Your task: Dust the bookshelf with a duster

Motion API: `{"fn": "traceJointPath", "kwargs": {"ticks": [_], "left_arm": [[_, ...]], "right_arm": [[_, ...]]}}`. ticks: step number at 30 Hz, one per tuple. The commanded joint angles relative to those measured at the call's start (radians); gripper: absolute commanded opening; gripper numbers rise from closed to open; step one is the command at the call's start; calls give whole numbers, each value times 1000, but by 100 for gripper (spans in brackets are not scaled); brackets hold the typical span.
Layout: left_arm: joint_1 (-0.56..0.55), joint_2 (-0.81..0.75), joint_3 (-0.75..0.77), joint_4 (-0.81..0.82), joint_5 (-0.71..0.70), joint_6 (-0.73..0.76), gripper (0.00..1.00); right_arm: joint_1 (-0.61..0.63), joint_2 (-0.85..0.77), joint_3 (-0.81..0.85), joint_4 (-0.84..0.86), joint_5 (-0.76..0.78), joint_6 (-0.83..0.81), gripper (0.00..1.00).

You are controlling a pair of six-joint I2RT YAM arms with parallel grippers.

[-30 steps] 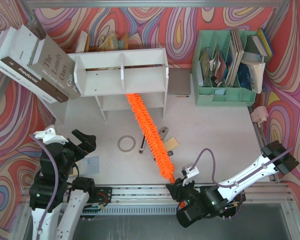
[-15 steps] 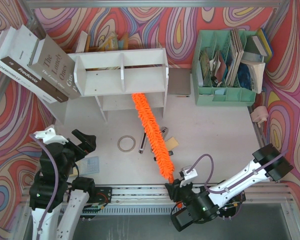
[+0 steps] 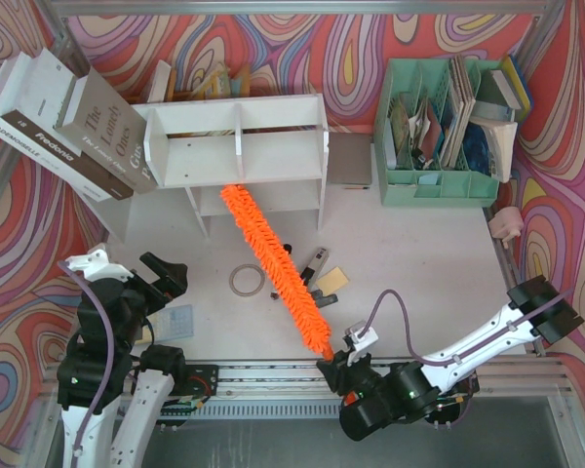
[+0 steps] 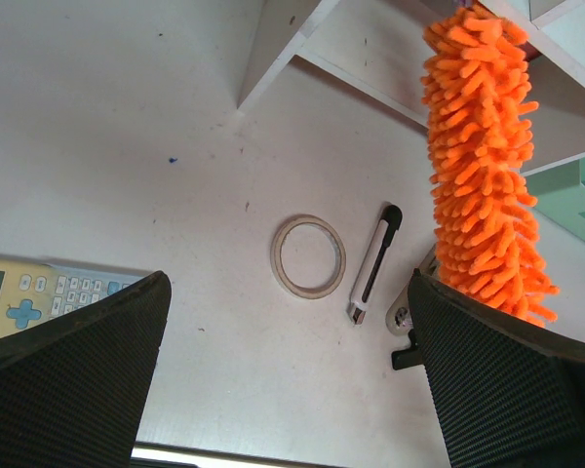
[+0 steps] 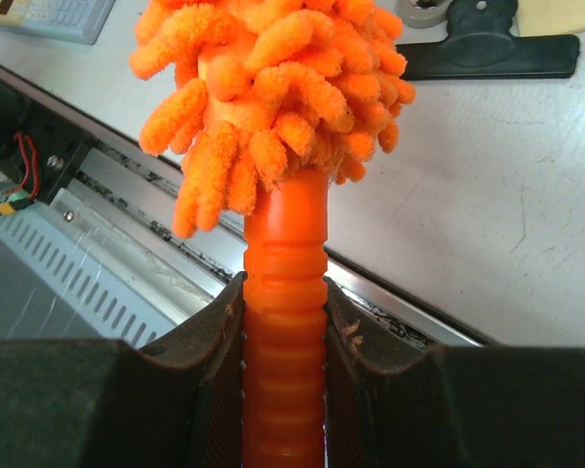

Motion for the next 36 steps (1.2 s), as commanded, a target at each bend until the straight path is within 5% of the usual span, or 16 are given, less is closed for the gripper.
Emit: {"fn": "traceJointPath", "kwargs": {"ticks": [1,7,14,17,20,25,32,36], "left_arm": [[5,-7,-12,10,2,9,98],[5,-9,-13,10,2,9,98],[5,-9,-12,10,3,11,98],[6,-10,-12,11,3,11,98],[5,-7,-14,12,4,11,98],[5,-7,-13,11,6,11,98],[5,-6,-14,11,5,12,98],[5,-7,-13,11,5,11,98]], "right_arm": [[-2,33,67,-226,129,265,0],[-2,85,99,-516,132,648,0],[-1,180,160,-664,136,797,0],[0,175,175,-547,151,598,0],[0,117,127,-213,150,210,0],[-2,-11,-7,134,117,-105,0],[-53,2,-31,380,1,-368,0],[-83,25,-11,358,-27,-351,0]]}}
